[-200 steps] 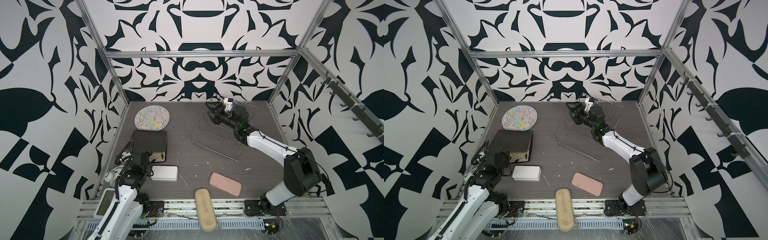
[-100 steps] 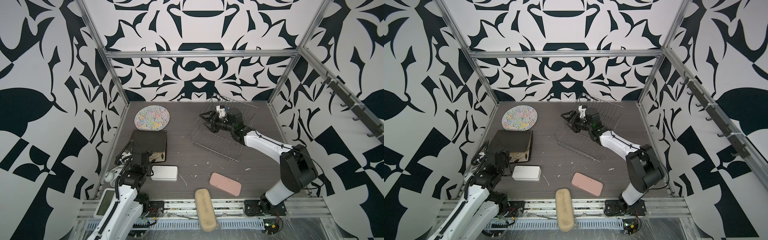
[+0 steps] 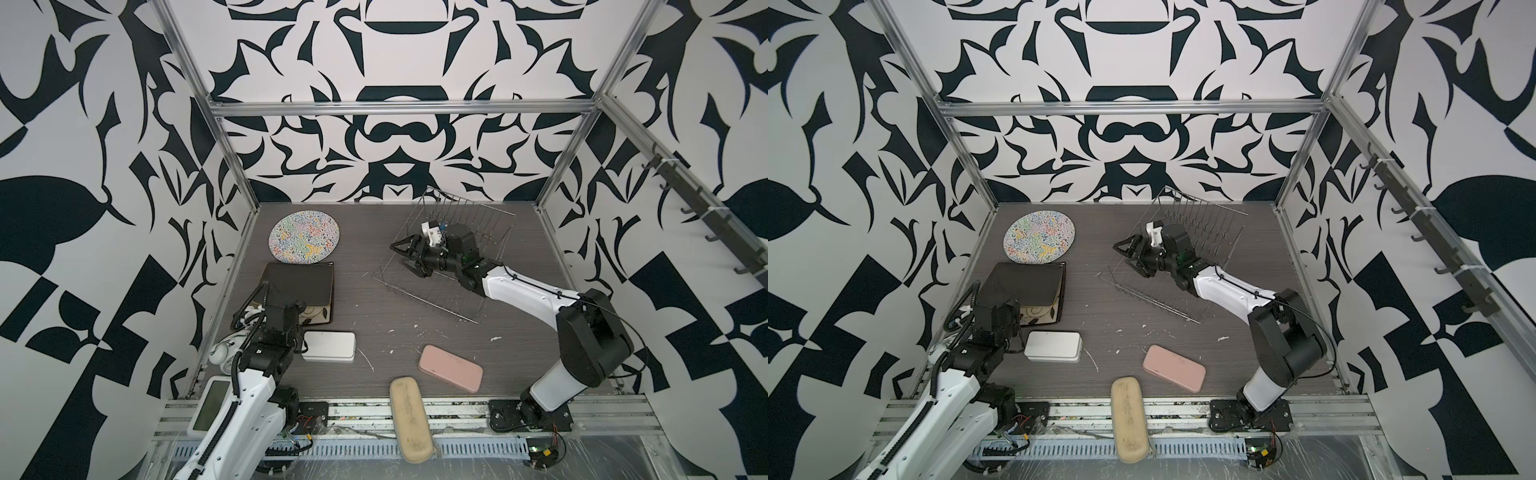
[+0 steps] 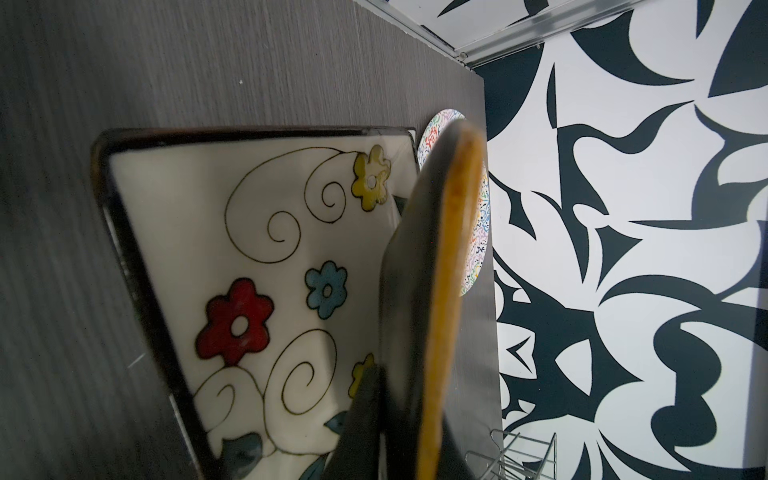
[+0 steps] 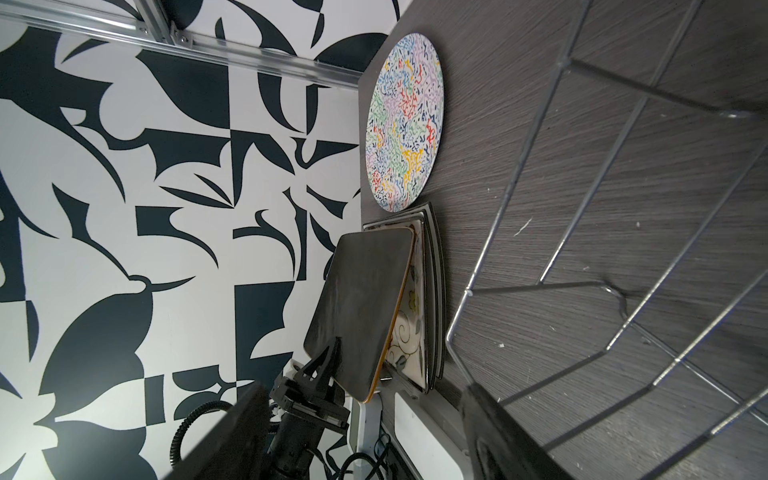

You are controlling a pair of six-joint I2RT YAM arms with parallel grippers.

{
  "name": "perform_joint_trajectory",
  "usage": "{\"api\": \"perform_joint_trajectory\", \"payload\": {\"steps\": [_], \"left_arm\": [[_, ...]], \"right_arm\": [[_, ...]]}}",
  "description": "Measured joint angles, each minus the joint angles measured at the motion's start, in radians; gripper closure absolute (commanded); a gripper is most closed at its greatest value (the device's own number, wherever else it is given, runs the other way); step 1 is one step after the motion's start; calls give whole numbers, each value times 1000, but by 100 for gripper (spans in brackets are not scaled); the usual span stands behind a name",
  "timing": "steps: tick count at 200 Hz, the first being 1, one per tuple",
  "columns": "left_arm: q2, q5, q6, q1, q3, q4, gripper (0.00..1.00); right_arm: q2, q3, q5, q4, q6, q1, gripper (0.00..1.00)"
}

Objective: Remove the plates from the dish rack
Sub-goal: 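Carry the black plate over the plate stack with the left gripper while the right withdraws, then lower the black plate flat onto the flower-painted plate stack with the left gripper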

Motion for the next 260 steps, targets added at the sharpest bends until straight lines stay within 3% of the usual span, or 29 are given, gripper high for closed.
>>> {"api": "perform_joint_trajectory", "payload": {"steps": [128,164,260], "left_arm": [[2,1,-33,7,-25,10,100],[2,3,-50,7,-25,5,81],[-14,1,-87,8,-25,23,67]], "right_arm": [[1,-5,-11,9,1,0,25],[1,-5,-12,10,1,0,25],[1,-5,-13,10,3,0,26]]}}
